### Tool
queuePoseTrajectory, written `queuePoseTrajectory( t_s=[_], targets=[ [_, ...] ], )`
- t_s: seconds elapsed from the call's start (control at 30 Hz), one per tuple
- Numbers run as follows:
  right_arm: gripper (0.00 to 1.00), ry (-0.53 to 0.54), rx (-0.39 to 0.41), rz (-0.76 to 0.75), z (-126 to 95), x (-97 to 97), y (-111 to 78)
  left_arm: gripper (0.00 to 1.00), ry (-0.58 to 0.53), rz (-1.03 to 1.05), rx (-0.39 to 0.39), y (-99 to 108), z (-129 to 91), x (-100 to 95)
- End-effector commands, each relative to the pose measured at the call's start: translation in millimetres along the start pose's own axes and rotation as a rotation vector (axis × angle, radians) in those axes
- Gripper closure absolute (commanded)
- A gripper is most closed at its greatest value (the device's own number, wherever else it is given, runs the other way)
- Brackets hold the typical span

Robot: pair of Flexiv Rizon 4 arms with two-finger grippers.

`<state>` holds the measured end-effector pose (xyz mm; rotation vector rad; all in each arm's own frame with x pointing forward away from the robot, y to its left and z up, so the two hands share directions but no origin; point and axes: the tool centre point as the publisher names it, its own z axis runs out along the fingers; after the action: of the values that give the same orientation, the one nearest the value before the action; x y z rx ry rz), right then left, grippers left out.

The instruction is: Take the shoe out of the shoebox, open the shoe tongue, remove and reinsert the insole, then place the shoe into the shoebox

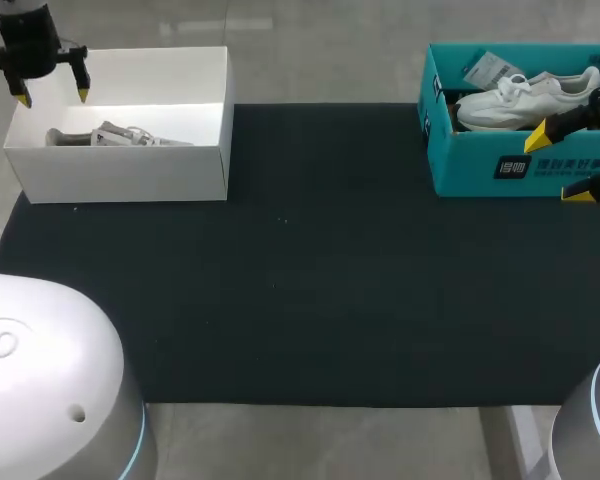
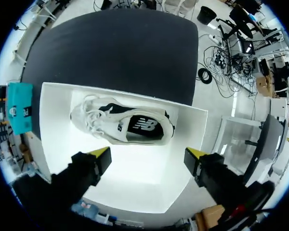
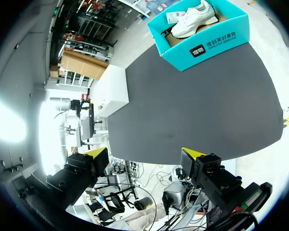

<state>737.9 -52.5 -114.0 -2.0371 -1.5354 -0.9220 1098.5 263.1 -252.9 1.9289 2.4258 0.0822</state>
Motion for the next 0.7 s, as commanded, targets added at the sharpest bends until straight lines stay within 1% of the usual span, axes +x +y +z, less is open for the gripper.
queuePoseTrajectory(
  t_s=[0.03, 0.17, 0.2, 0.3, 0.4, 0.47, 0.5, 0.53, 0.6, 0.7],
  targets=[
    [0.00, -0.003, 0.001, 0.002, 1, 0.8, 1.1, 0.00, -0.009, -0.063, -0.004, 0, -36, -0.8],
    [0.00, -0.003, 0.001, 0.002, 1, 0.8, 1.1, 0.00, 0.002, -0.187, -0.049, 8, -49, -3.7],
    [0.00, -0.003, 0.001, 0.002, 1, 0.8, 1.1, 0.00, 0.010, -0.213, -0.027, 9, -52, -4.5],
    [0.00, -0.003, 0.001, 0.002, 1, 0.8, 1.1, 0.00, 0.010, -0.213, -0.027, 9, -52, -4.5],
    [0.00, -0.048, -0.039, -0.036, -3, -10.3, 33.9, 0.00, 0.010, -0.213, -0.027, 9, -52, -4.5],
    [0.00, -0.124, -0.013, -0.102, -6, -16.0, 60.7, 0.00, 0.010, -0.213, -0.027, 9, -52, -4.5],
    [0.00, -0.162, -0.006, -0.135, -7, -18.7, 75.1, 0.00, 0.010, -0.213, -0.027, 9, -52, -4.5],
    [0.00, -0.195, 0.019, -0.158, -8, -21.7, 91.2, 0.00, 0.010, -0.213, -0.027, 9, -52, -4.5],
    [0.00, -0.251, 0.013, -0.207, -14, -25.8, 122.2, 0.00, 0.010, -0.213, -0.027, 9, -52, -4.5],
    [0.00, -0.271, -0.011, -0.222, -24, -31.5, 166.0, 0.00, 0.010, -0.213, -0.027, 9, -52, -4.5]
  ],
)
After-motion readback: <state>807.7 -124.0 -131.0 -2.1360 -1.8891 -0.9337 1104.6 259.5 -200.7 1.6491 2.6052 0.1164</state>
